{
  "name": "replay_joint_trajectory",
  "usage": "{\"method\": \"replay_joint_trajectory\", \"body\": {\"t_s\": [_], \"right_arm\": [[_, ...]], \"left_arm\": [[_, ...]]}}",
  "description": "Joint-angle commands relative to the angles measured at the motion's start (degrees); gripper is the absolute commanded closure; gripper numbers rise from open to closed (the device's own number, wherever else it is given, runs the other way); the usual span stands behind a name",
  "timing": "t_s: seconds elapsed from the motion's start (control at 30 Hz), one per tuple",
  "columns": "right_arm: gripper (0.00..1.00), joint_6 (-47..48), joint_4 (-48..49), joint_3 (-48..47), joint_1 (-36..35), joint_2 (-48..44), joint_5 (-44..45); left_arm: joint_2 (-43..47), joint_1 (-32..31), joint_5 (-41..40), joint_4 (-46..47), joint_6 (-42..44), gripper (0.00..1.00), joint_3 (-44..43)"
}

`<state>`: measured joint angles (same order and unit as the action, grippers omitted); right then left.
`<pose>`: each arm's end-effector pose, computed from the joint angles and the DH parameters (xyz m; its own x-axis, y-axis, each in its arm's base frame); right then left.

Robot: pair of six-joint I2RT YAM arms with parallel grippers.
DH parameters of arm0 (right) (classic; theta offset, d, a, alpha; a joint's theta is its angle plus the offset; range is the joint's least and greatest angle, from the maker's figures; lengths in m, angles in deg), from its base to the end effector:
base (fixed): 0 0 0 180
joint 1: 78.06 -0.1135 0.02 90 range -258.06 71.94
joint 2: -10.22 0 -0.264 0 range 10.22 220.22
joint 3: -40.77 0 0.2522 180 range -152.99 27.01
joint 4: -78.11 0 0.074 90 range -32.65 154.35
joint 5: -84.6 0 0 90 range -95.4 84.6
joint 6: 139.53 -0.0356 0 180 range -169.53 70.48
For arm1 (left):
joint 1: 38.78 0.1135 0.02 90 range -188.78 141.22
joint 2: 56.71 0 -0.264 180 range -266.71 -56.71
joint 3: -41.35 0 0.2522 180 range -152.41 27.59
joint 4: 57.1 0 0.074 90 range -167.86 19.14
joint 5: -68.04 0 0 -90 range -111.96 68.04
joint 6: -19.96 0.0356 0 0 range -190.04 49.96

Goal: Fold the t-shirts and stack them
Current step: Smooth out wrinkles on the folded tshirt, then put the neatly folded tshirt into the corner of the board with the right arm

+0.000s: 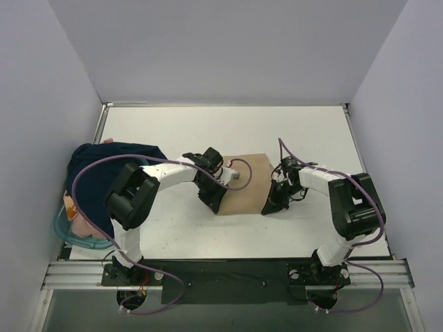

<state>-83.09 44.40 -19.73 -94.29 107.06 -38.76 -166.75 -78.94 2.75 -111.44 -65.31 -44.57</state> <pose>0.2730 0.0998 0.1287 -0.9807 0.1954 0.0014 0.1543 0.7698 0.6194 0.2670 -0.2448 0.1543 -0.6927 0.6825 -0.2331 0.7093 0.5860 -0.3917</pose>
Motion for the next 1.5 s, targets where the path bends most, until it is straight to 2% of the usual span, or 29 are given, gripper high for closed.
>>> {"method": "replay_joint_trajectory", "body": {"t_s": [0.0,0.1,0.2,0.23,0.33,0.4,0.57,0.83,0.87,0.9,0.93,0.97,1.03,1.17,1.3,1.47], "right_arm": [[1.0,1.0,-1.3,1.2,1.5,-4.3,5.9],[1.0,2.6,-5.2,0.2,3.2,-6.4,6.3],[1.0,5.4,-8.9,-5.3,5.1,-9.6,5.9],[0.94,6.3,-10.4,-7.0,6.3,-10.0,6.8],[0.61,8.0,-10.8,-13.5,9.3,-10.3,8.8],[0.52,9.3,-10.7,-17.2,9.5,-6.9,9.1],[0.46,9.7,-8.3,-23.8,9.5,6.0,7.0],[0.5,8.5,-3.2,-24.8,8.4,14.0,2.1],[0.56,8.2,-2.8,-24.9,8.4,14.6,1.8],[0.69,8.1,-2.6,-25.0,8.4,15.6,1.6],[0.76,8.0,-2.3,-25.0,8.4,15.9,1.5],[0.89,8.0,-2.3,-25.2,8.5,16.4,1.4],[1.0,8.2,-2.3,-25.2,9.3,16.2,1.5],[1.0,11.1,-5.1,-26.0,12.9,14.3,2.6],[1.0,16.0,-10.3,-31.3,15.7,14.6,7.1],[1.0,17.7,-10.9,-36.5,19.0,17.3,11.4]], "left_arm": [[0.3,1.8,-5.6,3.9,2.3,0.76,1.6],[3.5,1.8,-5.9,2.4,5.2,0.76,1.8],[5.6,1.5,-6.4,-0.8,8.4,0.74,-1.8],[6.0,1.6,-6.5,-2.5,9.6,0.73,-2.5],[7.9,2.0,-4.9,-6.2,10.6,0.68,-6.1],[8.5,2.5,-3.4,-6.9,10.7,0.63,-7.4],[8.5,6.2,-5.1,-4.1,4.2,0.55,-7.7],[9.8,9.2,-8.4,-2.7,2.5,0.55,-7.0],[9.8,9.2,-8.4,-2.6,2.5,0.55,-7.0],[9.8,9.4,-8.6,-2.6,2.4,0.55,-7.2],[9.7,9.5,-8.8,-2.5,2.1,0.55,-7.3],[9.7,9.7,-8.7,-2.6,2.1,0.55,-7.8],[9.6,9.9,-9.2,-3.5,2.4,0.55,-9.0],[9.7,10.3,-11.3,-4.4,3.4,0.55,-11.1],[9.5,11.3,-11.9,-4.8,3.4,0.55,-12.4],[10.0,13.1,-13.1,-5.9,3.9,0.55,-13.8]]}}
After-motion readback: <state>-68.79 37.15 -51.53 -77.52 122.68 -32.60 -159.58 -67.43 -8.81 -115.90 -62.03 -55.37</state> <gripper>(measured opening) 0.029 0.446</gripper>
